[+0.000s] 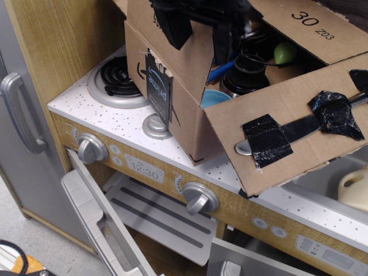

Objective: Close large4fbox flaps

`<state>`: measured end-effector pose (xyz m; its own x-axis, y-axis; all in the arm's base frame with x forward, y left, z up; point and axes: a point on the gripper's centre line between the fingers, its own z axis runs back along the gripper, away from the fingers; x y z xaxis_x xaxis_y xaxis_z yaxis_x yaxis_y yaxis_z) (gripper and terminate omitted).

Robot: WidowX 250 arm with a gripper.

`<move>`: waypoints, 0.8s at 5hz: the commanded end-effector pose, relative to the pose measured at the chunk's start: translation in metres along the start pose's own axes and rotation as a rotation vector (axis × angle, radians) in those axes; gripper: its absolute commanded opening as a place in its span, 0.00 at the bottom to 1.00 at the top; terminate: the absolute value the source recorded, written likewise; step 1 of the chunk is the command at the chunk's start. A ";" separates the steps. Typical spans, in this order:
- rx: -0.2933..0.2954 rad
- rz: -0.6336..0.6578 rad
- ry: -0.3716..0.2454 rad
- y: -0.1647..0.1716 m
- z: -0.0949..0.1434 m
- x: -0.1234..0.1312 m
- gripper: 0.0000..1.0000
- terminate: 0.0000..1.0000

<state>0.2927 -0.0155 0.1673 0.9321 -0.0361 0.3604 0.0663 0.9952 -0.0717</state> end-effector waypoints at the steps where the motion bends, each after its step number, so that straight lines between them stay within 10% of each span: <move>1: -0.091 0.036 -0.112 -0.026 -0.004 0.025 1.00 0.00; 4: -0.089 0.031 -0.038 -0.046 -0.054 0.018 1.00 0.00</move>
<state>0.3194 -0.0663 0.1115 0.9371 0.0016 0.3491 0.0634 0.9826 -0.1747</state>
